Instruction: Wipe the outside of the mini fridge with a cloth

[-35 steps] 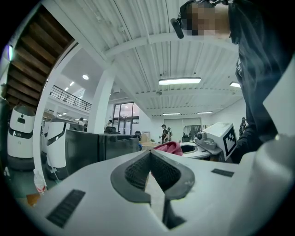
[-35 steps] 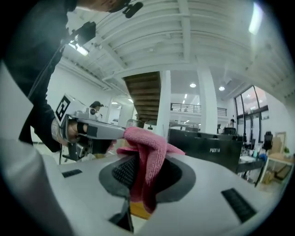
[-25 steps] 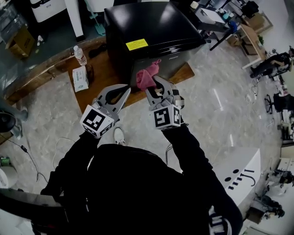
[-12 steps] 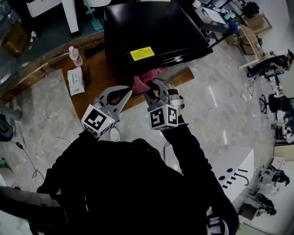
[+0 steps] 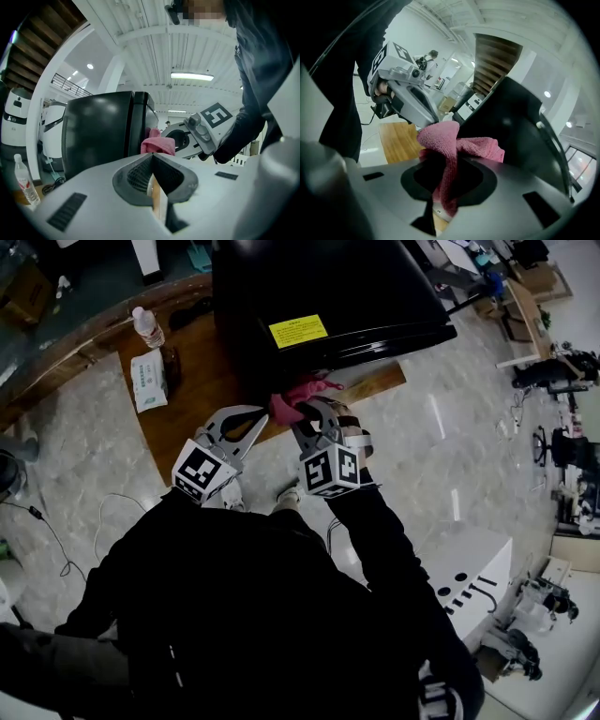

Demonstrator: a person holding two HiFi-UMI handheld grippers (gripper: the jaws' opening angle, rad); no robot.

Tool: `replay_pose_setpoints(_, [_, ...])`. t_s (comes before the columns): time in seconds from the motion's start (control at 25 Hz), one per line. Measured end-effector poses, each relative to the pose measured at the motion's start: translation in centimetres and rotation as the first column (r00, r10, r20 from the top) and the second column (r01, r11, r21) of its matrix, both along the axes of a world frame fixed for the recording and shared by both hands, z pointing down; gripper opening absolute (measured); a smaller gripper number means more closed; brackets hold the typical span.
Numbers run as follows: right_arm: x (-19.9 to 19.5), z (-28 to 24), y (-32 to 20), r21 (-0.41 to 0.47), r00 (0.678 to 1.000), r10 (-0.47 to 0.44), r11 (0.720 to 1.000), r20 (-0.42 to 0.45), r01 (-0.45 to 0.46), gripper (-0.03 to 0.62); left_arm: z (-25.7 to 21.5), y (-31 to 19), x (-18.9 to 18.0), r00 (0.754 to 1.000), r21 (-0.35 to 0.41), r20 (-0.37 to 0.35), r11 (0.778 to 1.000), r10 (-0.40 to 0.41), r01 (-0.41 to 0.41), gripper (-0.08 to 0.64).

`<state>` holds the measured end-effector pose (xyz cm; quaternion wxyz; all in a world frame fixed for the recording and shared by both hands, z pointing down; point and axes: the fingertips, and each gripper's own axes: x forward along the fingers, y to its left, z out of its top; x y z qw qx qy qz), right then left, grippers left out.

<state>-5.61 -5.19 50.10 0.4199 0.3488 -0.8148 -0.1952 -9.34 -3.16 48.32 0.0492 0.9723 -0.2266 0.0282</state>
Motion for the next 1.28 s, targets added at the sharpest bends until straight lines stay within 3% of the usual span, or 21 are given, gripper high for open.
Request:
replay_pose_setpoints(0.2, [0.9,6.6,0.2,-0.151,0.999,-0.021,0.988,-0.028,0.016,0.08,4.3,-0.1,1.2,0.998,-0.063,0.04,0.997,-0.038,0.04,0.002])
replay_pose_setpoints(0.4, [0.9,12.7,-0.1,-0.245,0.997,-0.051,0.969,-0.055,0.036,0.08,10.6,-0.8,1.9,0.991,-0.154,0.115,0.984,-0.071,0.088,0.002])
replay_pose_setpoints(0.84, [0.7,25.5,0.0,-0.441,0.99,-0.105,0.896,-0.099,0.051,0.078,23.2,-1.9,1.6,0.947,-0.332,0.294,0.915,-0.128,0.227,0.002])
replay_pose_setpoints(1.04, [0.8,29.7,0.0,-0.481,0.988,-0.101,0.876,-0.12,0.031,0.078,25.3,-1.3,1.2,0.936,-0.359,0.324,0.898,-0.135,0.254,0.002])
replay_pose_setpoints(1.28, [0.9,31.1,0.2,-0.529,0.992,-0.076,0.849,-0.105,0.009,0.083,23.7,-0.4,0.5,0.94,-0.346,0.313,0.905,-0.14,0.25,0.002])
